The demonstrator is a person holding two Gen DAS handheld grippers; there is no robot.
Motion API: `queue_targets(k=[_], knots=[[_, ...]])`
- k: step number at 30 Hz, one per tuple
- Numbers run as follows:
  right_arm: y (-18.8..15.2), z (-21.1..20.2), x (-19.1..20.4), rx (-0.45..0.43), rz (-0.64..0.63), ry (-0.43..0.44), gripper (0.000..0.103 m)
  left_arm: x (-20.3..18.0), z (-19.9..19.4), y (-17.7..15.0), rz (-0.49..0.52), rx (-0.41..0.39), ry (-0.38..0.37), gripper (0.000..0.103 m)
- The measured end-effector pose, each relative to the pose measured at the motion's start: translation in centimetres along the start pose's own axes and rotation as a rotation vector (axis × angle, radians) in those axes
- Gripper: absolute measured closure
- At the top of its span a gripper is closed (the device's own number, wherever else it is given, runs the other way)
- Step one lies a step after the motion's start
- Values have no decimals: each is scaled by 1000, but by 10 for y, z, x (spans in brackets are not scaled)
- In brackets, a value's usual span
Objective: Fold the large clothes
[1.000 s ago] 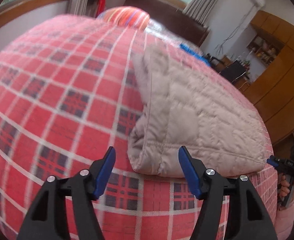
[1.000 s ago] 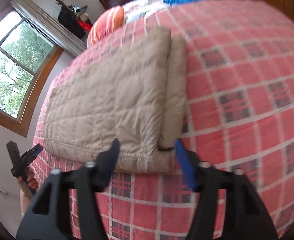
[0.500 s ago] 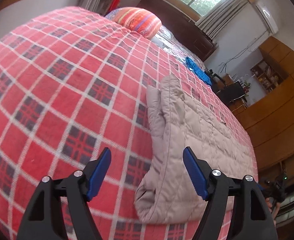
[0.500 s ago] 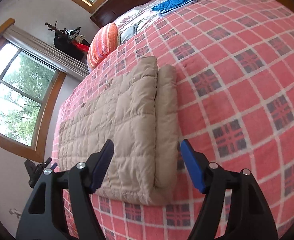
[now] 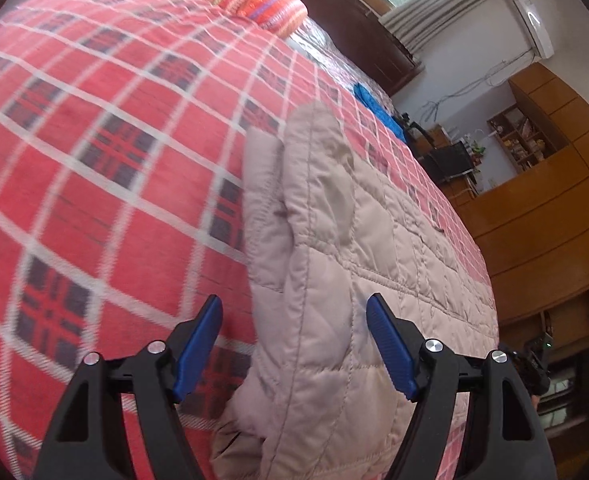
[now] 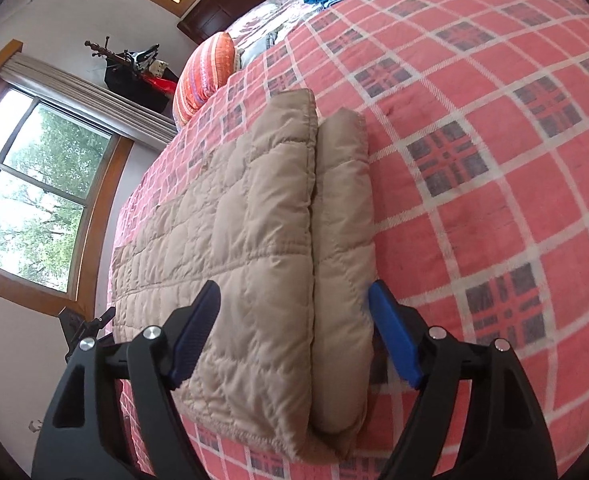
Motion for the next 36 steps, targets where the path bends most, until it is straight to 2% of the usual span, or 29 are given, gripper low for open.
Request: queue_targets(k=[8, 12, 15, 17, 20, 23, 28, 36], knots=[[4, 24, -5, 28, 8, 27, 24, -13, 27, -2, 17, 62, -91, 29], [6, 34, 0, 28, -8, 33, 25, -23, 35, -2, 47, 73, -75, 30], [6, 38, 8, 30, -32, 20, 38, -30, 36, -3, 52, 74, -61, 46], [3, 37, 12, 33, -45, 30, 57, -32, 35, -4, 55, 64, -58, 61], [-1, 34, 21, 21, -76, 26, 76, -39, 28, -6, 63, 36, -56, 77], [-4, 23, 32, -2, -98, 22, 85, -50, 16, -11, 85, 3, -43, 84], [-8, -4, 48, -32, -125, 61, 89, -68, -4, -10, 119, -28, -63, 88], [-28, -55, 79, -64, -221, 46, 89, -100, -44, -36, 207, -64, -78, 88]])
Point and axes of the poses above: each gripper's, at about its wrist camera, not at the fingertips, and z roughly the way its jaws point, x to its left, y to its top, the point moved 4 cm from there along z, roughly the way its jaws point, and after that the axes turned 5 degrees about x, right-handed, at the moved point
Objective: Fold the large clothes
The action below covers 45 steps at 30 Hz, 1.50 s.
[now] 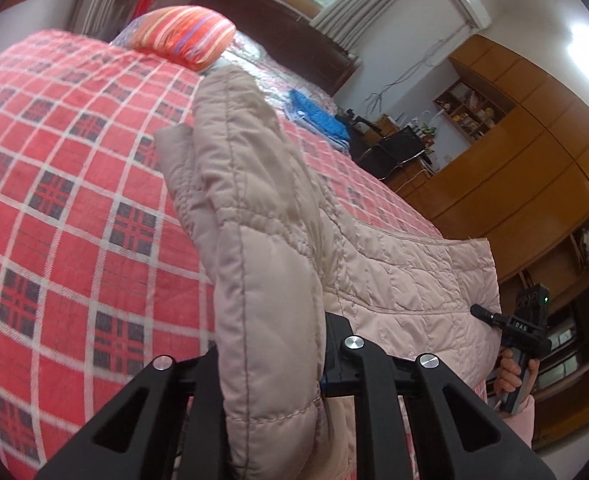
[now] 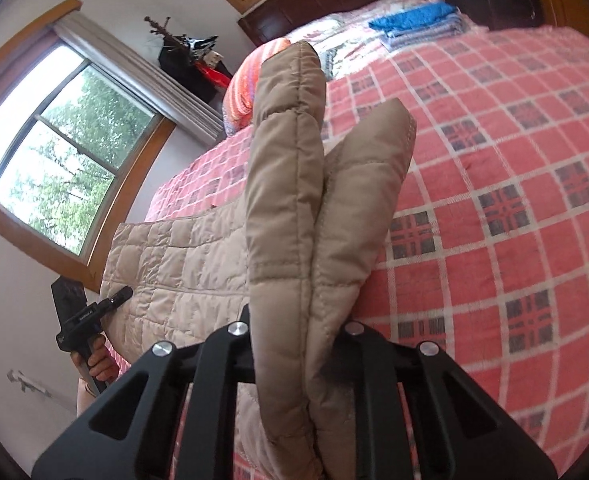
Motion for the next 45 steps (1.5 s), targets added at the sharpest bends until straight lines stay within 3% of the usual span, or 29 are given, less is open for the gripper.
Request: queue_targets(k=[7, 14, 22, 28, 36, 45], knots=[[-28, -51, 24, -30, -64, 4, 89, -30, -48, -26, 37, -22, -34, 88], [-88, -101, 41, -42, -108, 9, 89, -59, -103, -83, 92, -34, -42, 88], [-147, -127, 52, -53, -141, -4, 89, -67, -127, -140, 135, -30, -38, 88], [-174, -113, 36, -21, -122, -7, 89, -48, -117, -171, 121, -3, -29, 87], [-190, -62, -13, 42, -16, -13, 89, -13, -77, -195, 102, 27, 30, 86], [-204, -26, -49, 107, 95, -12, 83, 22, -48, -215, 57, 83, 37, 75]])
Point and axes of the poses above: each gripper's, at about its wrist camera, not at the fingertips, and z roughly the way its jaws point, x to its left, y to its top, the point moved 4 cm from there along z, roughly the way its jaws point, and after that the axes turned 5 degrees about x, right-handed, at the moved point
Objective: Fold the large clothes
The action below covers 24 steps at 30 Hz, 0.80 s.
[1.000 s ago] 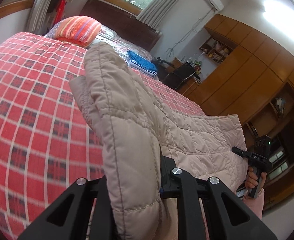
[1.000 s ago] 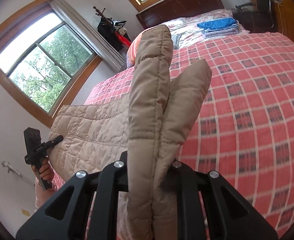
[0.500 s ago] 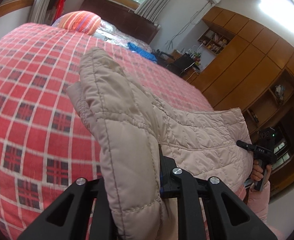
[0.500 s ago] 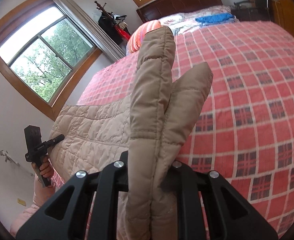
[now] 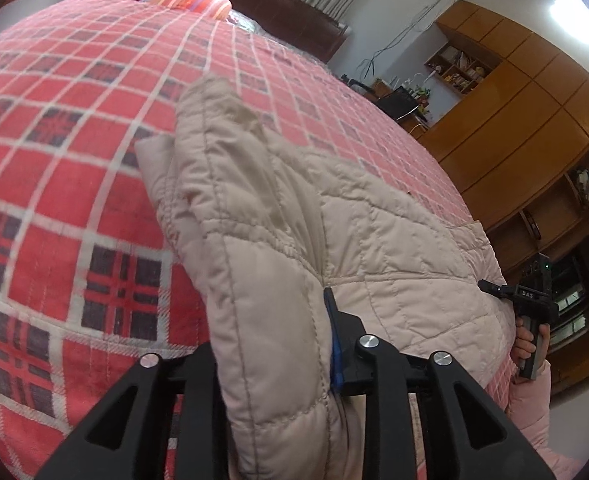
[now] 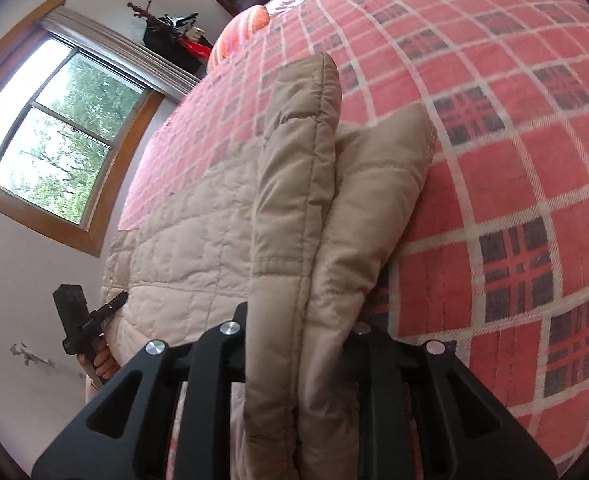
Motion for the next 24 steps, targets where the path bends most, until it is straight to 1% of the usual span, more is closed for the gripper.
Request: queue_targets(k=[3, 6, 8, 10, 12, 13, 15, 18, 20, 21, 22, 24], knots=[[-4, 5, -2, 4, 0, -16, 79, -2, 1, -6, 13, -6, 23, 72], [-7, 5, -2, -2, 6, -16, 69, -3, 1, -7, 14, -5, 42, 70], [-11, 1, -5, -13, 22, -29, 46, -5, -1, -8, 5, -2, 54, 65], [-15, -9, -1, -31, 15, -28, 44, -6, -9, -8, -4, -10, 70, 63], [-22, -23, -1, -48, -8, -29, 43, -5, -20, -10, -11, -23, 72, 63], [-25, -29, -2, -57, -11, -32, 40, -5, -25, -11, -16, -30, 74, 63], [-38, -46, -3, -71, -23, -26, 39, -6, -41, -14, -19, -55, 89, 63], [-61, -61, -3, -62, -28, -39, 37, -11, -64, -18, -14, -97, 123, 63], [-74, -65, -5, -43, -20, -46, 36, -20, -79, -21, 11, -128, 148, 61], [-83, -66, -6, -33, -18, -49, 36, -27, -88, -23, 28, -145, 150, 59], [-88, -66, -7, -30, -16, -50, 36, -35, -95, -25, 47, -153, 137, 55], [-98, -66, -10, -22, -5, -49, 36, -49, -100, -28, 73, -148, 123, 53]])
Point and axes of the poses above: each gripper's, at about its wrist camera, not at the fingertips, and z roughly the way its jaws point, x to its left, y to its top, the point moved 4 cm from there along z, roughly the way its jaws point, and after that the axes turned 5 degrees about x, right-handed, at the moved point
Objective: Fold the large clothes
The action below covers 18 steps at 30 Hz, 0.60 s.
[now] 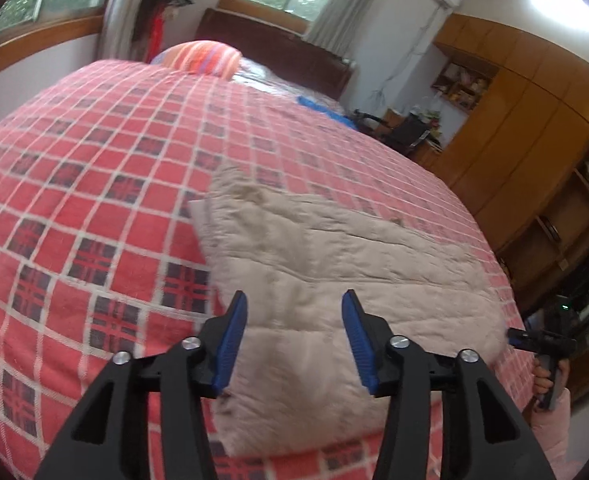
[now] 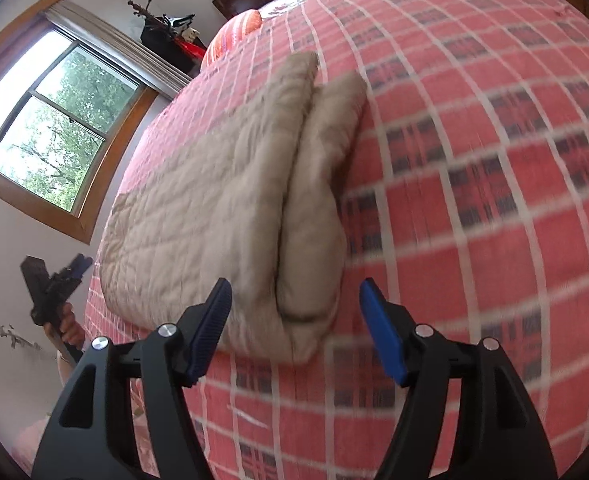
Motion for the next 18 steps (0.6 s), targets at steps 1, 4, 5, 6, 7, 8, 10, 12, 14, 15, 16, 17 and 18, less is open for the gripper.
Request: queue_targets(k=[1, 4, 5, 6, 7, 8, 10, 12, 14, 15, 16, 17, 18], knots=[[-5, 3, -2, 8, 15, 9, 37, -7, -1, -2, 15, 9, -8, 52], [-13, 9, -3, 26, 33, 61, 46, -23, 9, -11, 37, 65, -27, 52], [-15, 10, -3, 30, 36, 75, 52, -27, 15, -16, 40, 92, -39, 52], [-15, 11, -3, 31, 36, 79, 54, -29, 20, -19, 48, 110, -39, 52], [-14, 13, 0, 29, 37, 75, 58, -29, 25, -22, 53, 122, -28, 52], [-14, 14, -1, 34, 44, 77, 65, -28, 30, -25, 56, 132, -10, 52], [-15, 19, 0, 50, 55, 76, 72, -26, 39, -31, 55, 152, 9, 52], [-19, 27, 0, 78, 55, 26, 74, -21, 47, -35, 43, 171, 15, 52], [-22, 34, 1, 99, 58, -3, 75, -15, 54, -37, 37, 185, 12, 52], [-22, 36, 2, 100, 55, -10, 75, -15, 56, -39, 37, 187, 13, 52], [-23, 37, 3, 99, 51, -11, 75, -14, 58, -40, 35, 191, 14, 52], [-23, 37, 3, 99, 51, -10, 75, -13, 59, -41, 34, 196, 17, 52], [-23, 37, 4, 99, 53, -5, 75, -14, 60, -41, 33, 199, 20, 52]])
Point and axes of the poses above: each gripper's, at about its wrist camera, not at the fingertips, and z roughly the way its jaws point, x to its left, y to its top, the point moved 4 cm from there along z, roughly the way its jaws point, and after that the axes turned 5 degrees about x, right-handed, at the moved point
